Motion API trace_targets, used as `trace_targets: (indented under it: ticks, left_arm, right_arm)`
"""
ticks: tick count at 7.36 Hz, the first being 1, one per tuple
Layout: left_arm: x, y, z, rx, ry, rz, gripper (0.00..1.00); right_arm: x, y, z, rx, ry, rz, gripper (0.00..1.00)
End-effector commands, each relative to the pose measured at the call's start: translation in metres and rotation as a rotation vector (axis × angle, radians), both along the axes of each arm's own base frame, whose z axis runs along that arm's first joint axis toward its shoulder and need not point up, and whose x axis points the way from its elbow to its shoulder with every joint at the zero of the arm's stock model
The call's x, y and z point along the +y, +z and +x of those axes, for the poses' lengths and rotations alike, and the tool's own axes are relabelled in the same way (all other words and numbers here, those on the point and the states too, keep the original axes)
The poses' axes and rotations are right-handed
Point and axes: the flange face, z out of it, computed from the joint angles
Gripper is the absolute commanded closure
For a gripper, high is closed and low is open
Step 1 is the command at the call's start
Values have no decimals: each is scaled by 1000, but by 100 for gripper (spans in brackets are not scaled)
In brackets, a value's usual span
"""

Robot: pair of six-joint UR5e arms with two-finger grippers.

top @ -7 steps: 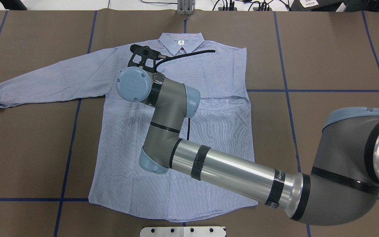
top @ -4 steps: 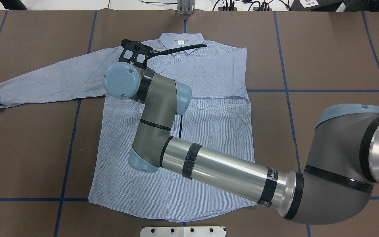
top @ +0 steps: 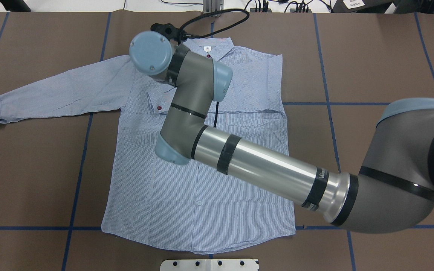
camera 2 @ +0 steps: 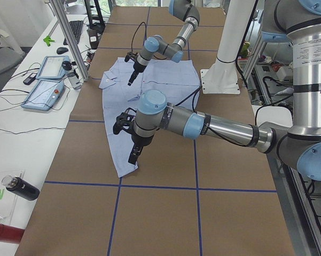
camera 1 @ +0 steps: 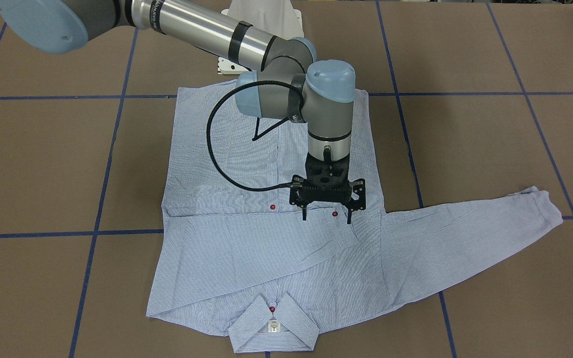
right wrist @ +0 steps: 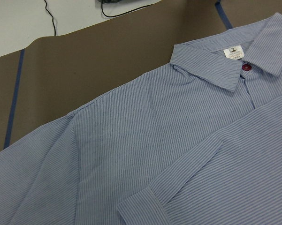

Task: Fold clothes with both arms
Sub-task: 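Withdraw the right gripper away from the shirt to its side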

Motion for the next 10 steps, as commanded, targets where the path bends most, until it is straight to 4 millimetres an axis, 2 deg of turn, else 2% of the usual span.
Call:
trace_targets:
  ticks: [1, 2, 3, 4, 5, 6, 7, 8, 10]
  left_arm:
    - [-7, -15, 1, -1, -1, 119, 0]
    - [-17, -20, 12, 1, 23, 153, 0]
    - [-32, -11, 17, -2, 28, 144, 0]
    - [-54, 14, 18, 17, -8, 114, 0]
    - [-63, 37, 20, 73, -111, 65, 0]
    - [-66, 57, 41, 120, -151, 36, 0]
    - [-72, 81, 51, 145, -168, 23, 0]
    - [-77, 97, 56, 170, -194, 7, 0]
    - [-77, 108, 98, 205, -215, -32, 0]
  right_arm:
    - [-41, -5, 96, 98, -156, -81, 0]
    - [-41, 11, 151, 98, -206, -78, 0]
    - [-29, 50, 205, 120, -246, -31, 0]
    - [-16, 100, 264, 153, -302, 15, 0]
    - [0, 140, 317, 153, -343, 48, 0]
    - [20, 175, 367, 158, -373, 81, 0]
    - [35, 212, 418, 160, -412, 98, 0]
    - [42, 248, 459, 175, -444, 103, 0]
    - [56, 325, 536, 200, -507, 106, 0]
